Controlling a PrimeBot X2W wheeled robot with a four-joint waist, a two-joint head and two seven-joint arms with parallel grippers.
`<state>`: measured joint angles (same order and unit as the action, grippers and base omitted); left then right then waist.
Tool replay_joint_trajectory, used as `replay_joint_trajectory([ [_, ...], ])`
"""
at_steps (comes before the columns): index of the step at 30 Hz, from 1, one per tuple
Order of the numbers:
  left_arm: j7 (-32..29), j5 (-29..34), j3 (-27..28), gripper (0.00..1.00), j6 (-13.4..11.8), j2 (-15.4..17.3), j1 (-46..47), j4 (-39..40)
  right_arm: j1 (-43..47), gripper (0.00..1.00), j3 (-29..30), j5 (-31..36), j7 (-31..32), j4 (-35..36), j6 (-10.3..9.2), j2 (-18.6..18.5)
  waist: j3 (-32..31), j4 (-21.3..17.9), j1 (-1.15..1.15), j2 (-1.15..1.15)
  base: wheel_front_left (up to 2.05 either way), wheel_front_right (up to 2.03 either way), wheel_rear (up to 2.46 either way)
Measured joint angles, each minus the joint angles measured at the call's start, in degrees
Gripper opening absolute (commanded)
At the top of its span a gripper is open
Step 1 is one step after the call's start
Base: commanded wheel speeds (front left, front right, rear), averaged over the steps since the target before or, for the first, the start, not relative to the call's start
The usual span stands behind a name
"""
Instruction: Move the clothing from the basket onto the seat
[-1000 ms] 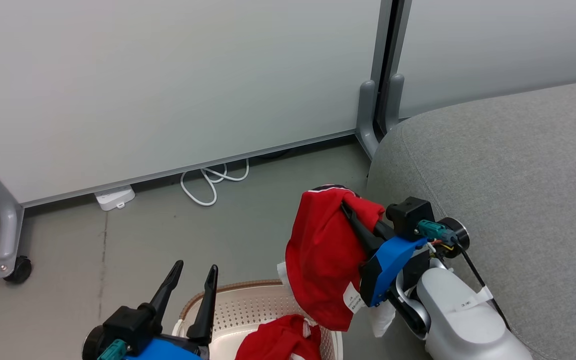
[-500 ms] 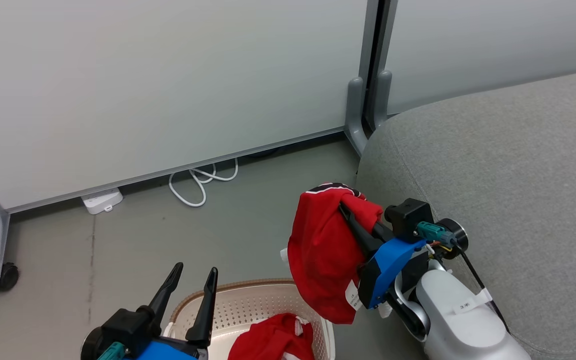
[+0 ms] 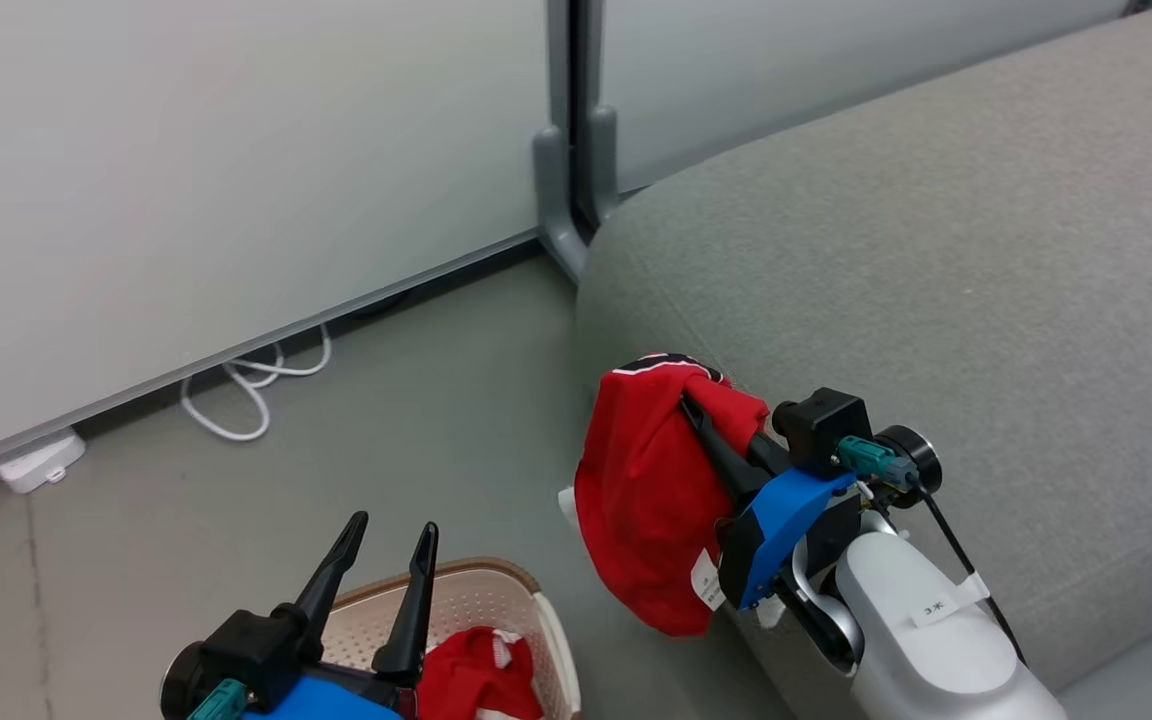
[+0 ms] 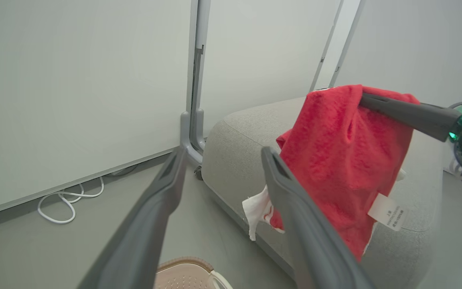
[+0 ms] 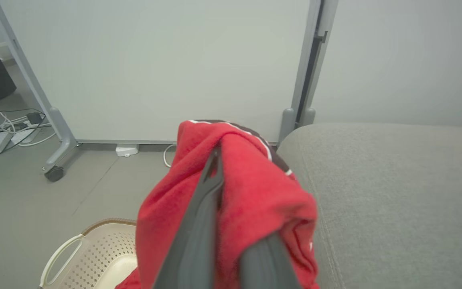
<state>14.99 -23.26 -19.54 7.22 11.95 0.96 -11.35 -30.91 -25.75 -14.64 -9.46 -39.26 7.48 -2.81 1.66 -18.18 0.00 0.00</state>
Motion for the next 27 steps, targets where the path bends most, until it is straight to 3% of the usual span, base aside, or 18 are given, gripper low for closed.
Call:
replay_joint_trajectory([
  [13, 0.00, 0.18, -0.48, 1.00, 0.00, -0.05, 0.22, 0.66, 1.31, 0.00, 1.40, 0.87, 0.57, 1.90, 0.00, -0.03, 1.04, -8.95, 0.00, 0.00, 0.00, 0.00, 0.00],
  [22, 0.00, 0.24, -1.05, 1.00, 0.00, 0.33, 0.71, 0.68, 1.85, 0.00, 3.02, 0.74, 1.22, 2.58, 0.00, -0.02, 2.05, -9.44, 0.00, 0.00, 0.00, 0.00, 0.00],
  [27, 0.01, 0.24, -1.47, 1.00, 0.00, 1.75, 1.66, 1.98, -2.89, 0.00, 8.59, -0.10, 2.52, 0.89, 0.00, -0.07, 4.21, -8.96, 0.00, 0.00, 0.00, 0.00, 0.00],
])
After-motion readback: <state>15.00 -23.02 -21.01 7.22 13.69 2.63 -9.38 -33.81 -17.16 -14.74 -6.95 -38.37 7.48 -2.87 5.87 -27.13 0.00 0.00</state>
